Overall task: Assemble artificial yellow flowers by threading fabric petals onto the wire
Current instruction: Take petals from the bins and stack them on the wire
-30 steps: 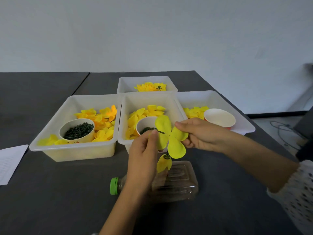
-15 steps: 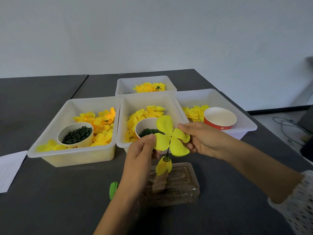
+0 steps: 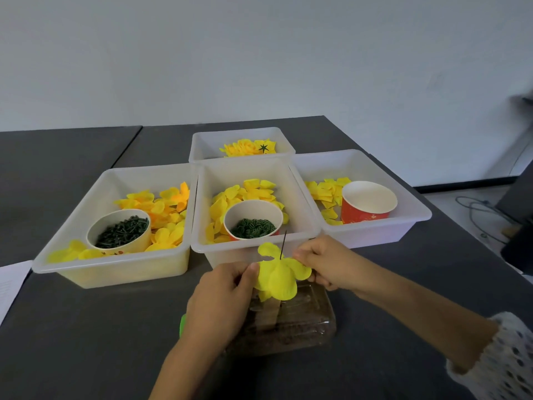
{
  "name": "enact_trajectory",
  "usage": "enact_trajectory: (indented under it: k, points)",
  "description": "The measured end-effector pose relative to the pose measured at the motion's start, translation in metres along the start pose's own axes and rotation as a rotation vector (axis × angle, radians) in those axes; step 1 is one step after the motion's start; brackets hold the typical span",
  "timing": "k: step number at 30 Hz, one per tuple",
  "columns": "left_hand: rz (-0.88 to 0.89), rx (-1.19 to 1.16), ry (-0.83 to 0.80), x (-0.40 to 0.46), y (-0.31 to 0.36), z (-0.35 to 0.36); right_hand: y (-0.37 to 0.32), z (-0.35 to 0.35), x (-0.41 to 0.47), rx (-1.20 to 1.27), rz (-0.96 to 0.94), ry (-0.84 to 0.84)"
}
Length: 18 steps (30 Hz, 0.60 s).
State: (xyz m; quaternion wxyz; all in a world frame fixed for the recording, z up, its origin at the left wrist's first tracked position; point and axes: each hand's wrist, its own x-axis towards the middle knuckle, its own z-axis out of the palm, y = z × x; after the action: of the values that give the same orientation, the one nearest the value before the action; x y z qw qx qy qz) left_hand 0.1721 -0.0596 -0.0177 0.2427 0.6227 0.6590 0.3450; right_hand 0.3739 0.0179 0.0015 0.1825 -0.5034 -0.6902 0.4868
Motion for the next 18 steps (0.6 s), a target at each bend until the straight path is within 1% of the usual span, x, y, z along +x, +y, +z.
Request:
enact_trajectory:
  k: [3,5,6,8,11,12,13,15,16,18]
  points:
    - [-0.059,0.184,-0.009,-0.002,0.005,0.004,0.003,0.006,0.0,-0.199,-0.08,0.097]
    - [-0.057,0.299,-0.004,-0.003,0.004,0.005,0.008,0.01,-0.001,-0.261,-0.109,0.148]
    - [-0.055,0.317,-0.009,-0.004,0.003,0.004,0.009,0.012,-0.002,-0.273,-0.115,0.164]
    - [-0.037,0.298,-0.029,-0.002,-0.002,0.001,0.008,0.011,-0.004,-0.324,-0.114,0.16]
    - [0.006,0.224,-0.059,0.0,-0.005,-0.004,-0.011,-0.001,-0.004,-0.499,-0.09,0.086]
    - [0.012,0.157,-0.053,0.002,-0.005,-0.005,-0.022,-0.008,0.0,-0.539,-0.099,0.109]
    - [0.008,0.081,-0.034,0.004,-0.005,-0.007,-0.033,-0.017,0.006,-0.562,-0.132,0.166]
    - [-0.006,-0.031,0.051,0.008,-0.005,-0.009,-0.06,-0.036,0.028,-0.584,-0.237,0.289]
    - [-0.002,-0.059,0.098,0.01,-0.004,-0.01,-0.072,-0.045,0.044,-0.593,-0.286,0.321]
    - [0.02,-0.106,0.156,0.014,-0.001,-0.011,-0.091,-0.056,0.083,-0.659,-0.34,0.311]
